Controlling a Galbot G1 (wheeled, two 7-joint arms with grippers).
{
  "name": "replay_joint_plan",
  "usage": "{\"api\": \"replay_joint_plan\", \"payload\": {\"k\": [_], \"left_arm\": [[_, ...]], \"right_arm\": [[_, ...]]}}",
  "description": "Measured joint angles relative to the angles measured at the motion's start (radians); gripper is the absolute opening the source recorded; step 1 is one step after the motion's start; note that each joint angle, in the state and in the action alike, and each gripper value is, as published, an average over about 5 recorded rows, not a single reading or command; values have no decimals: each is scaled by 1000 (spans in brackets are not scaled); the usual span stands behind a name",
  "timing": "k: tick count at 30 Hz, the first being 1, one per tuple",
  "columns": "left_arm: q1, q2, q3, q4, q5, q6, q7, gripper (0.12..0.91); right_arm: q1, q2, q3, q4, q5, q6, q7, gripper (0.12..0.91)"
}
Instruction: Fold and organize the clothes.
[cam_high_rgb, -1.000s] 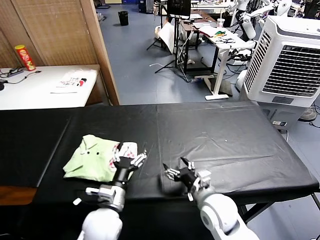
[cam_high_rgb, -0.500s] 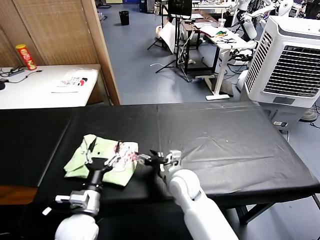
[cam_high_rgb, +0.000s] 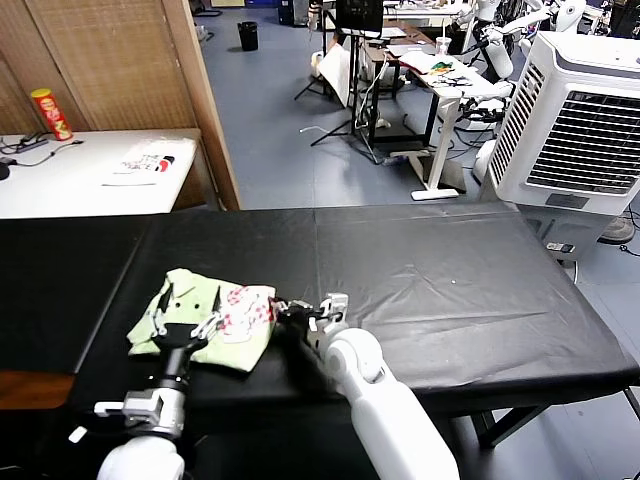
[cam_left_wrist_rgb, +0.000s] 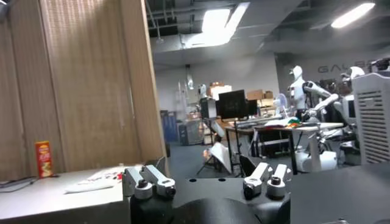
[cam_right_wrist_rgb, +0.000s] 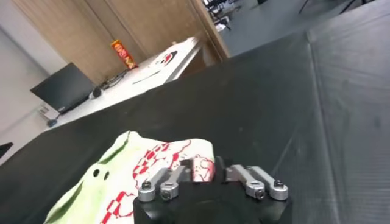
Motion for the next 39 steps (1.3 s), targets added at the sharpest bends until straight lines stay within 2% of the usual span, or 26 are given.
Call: {"api": "replay_joint_plan", "payload": {"k": [6,10,17,22,24,27,30,32,39], "left_arm": [[5,-7,-14,7,-1,-7,-1,798],[6,-12,-14,11,-1,-10,-1,798],[5,-19,-10,14,-3,-11,-1,798],[14,-22,-10,15,-1,-18,-15,798],[19,-23,-10,17,1,-21,-23,798],[29,-24,-11,19,3,-23,-27,798],[39,-23,-10,16,-13,-12,-33,798],[44,-22,-9,12,-43,9,-38,798],[64,-3,3,12,-109,26,-22,798]], "right_arm": [[13,-18,-2,-24,-23,17,-39,132],[27,-47,-11,-34,-115,59,-93,124],[96,-153,-44,-81,-300,150,-214,123],[172,-236,-77,-144,-403,250,-312,123],[196,-261,-87,-167,-440,295,-330,124],[207,-292,-92,-180,-473,358,-327,149],[185,-325,-81,-147,-470,384,-307,260],[151,-351,-68,-97,-458,384,-290,376],[-69,-459,22,180,-425,360,-200,733]]}}
